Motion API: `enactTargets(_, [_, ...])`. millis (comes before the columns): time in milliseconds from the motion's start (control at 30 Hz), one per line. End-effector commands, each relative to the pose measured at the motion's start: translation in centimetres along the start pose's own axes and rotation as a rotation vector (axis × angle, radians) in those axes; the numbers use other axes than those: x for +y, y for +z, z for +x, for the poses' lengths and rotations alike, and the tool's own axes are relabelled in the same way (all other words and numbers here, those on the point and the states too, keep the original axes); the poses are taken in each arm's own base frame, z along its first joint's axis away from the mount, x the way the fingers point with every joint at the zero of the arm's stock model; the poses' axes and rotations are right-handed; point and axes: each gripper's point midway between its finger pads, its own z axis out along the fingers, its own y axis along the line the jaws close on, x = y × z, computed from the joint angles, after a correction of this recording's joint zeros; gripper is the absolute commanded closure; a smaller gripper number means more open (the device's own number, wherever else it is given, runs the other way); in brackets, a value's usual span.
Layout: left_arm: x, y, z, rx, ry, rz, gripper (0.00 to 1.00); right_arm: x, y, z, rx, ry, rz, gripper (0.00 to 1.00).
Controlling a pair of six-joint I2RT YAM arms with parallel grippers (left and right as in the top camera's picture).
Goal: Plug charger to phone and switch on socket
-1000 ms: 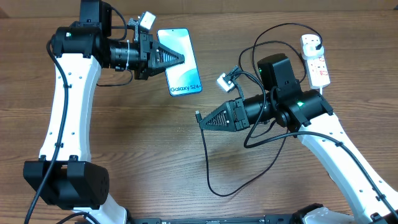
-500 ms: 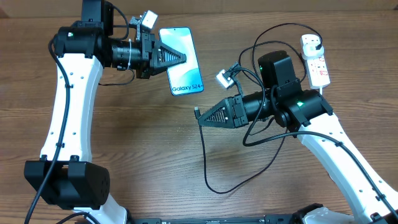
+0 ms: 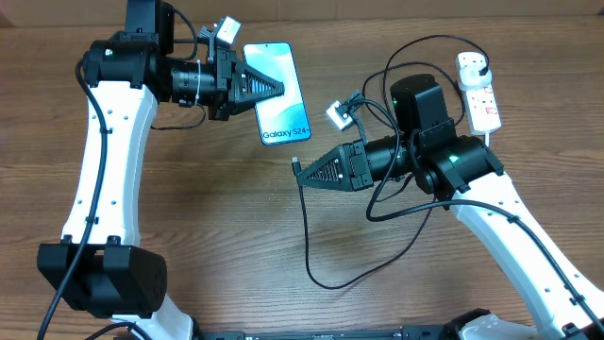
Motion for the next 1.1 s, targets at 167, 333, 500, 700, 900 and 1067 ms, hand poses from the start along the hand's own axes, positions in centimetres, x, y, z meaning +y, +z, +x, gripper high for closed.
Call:
enactTargets(167, [-1.1, 0.2, 0.4, 0.021, -0.004, 0.051, 0.96, 1.2, -0.1, -1.0, -0.028, -0.022, 0.006, 0.96])
enactTargets(333, [-1.1, 0.2, 0.4, 0.021, 0.010, 0.052, 0.96, 1.6, -0.1, -1.5, -0.042, -0.023, -0.003, 0.96])
enactTargets(500, [-1.1, 0.2, 0.4, 0.021, 0.013, 0.052, 0.96, 1.3, -0.1, -1.7, -0.045, -0.019, 0.004, 0.96])
enactTargets(700, [-1.4, 0.2, 0.5, 0.025, 0.017, 0.070, 0.96, 0.8, 0.1, -1.8, -0.041, -0.002, 0.006, 0.96])
enactTargets(900, [-1.4, 0.2, 0.4, 0.024, 0.024, 0.069, 0.96, 0.6, 0.1, -1.9, -0.041, 0.000, 0.006, 0.96])
enactTargets(1067, [-1.4, 0.2, 0.4, 0.024, 0.027, 0.070, 0.96, 0.8, 0.1, -2.2, -0.048, -0.002, 0.001, 0.96])
